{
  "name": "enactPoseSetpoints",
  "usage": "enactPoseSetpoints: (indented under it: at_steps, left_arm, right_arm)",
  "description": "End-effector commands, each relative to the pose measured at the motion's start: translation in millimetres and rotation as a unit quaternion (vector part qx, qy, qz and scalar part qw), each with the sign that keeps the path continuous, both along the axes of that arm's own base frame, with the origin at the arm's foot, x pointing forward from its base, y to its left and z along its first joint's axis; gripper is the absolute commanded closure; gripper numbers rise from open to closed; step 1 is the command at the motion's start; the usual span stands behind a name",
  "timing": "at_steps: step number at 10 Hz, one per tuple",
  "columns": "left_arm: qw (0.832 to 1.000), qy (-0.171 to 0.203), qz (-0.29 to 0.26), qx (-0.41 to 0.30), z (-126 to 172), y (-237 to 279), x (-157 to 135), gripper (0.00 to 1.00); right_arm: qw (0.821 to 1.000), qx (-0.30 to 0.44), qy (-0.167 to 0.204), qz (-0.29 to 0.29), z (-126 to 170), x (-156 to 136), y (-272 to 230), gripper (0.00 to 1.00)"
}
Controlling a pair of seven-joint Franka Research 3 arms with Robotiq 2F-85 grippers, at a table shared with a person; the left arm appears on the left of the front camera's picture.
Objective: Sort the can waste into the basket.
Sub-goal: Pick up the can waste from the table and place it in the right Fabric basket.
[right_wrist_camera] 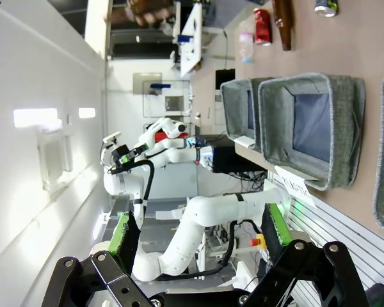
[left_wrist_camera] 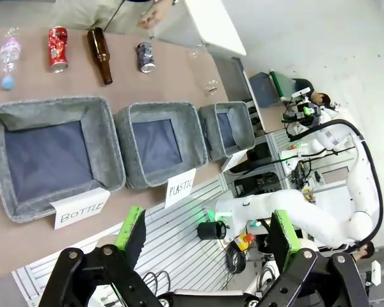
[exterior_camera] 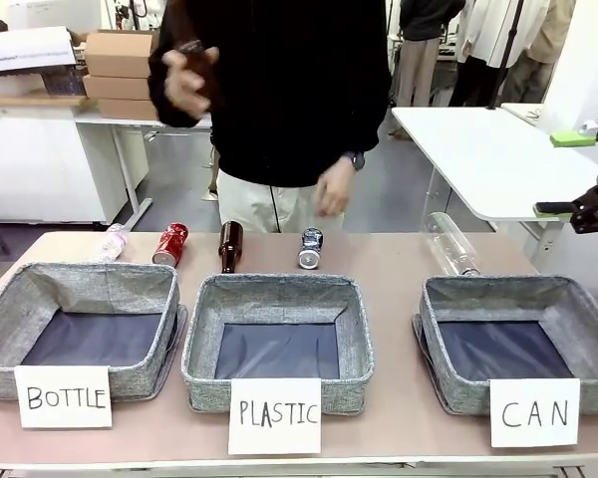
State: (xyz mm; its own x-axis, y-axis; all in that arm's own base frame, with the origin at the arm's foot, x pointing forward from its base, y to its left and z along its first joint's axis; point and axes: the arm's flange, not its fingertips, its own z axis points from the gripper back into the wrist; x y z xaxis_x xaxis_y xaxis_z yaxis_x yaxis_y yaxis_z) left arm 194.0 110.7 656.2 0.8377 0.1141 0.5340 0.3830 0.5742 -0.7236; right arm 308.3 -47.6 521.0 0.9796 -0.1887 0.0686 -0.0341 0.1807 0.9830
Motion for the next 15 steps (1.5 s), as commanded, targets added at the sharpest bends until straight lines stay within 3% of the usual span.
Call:
enactPoseSetpoints:
  at_steps: [1, 13, 15]
  left_arm:
    - [1.000, 0.000, -0.001, 0.002, 1, -3, -1, 0.00]
    - [1.000, 0.000, 0.000, 0.000, 0, 0, 0, 0.00]
    - [0.997, 0.049, 0.006, 0.061, -7, -19, 51, 0.00]
  right_arm:
    - [1.000, 0.011, -0.015, 0.001, 2, 3, 1, 0.00]
    - [1.000, 0.011, -0.015, 0.001, 2, 3, 1, 0.00]
    - [1.000, 0.011, -0.015, 0.001, 2, 3, 1, 0.00]
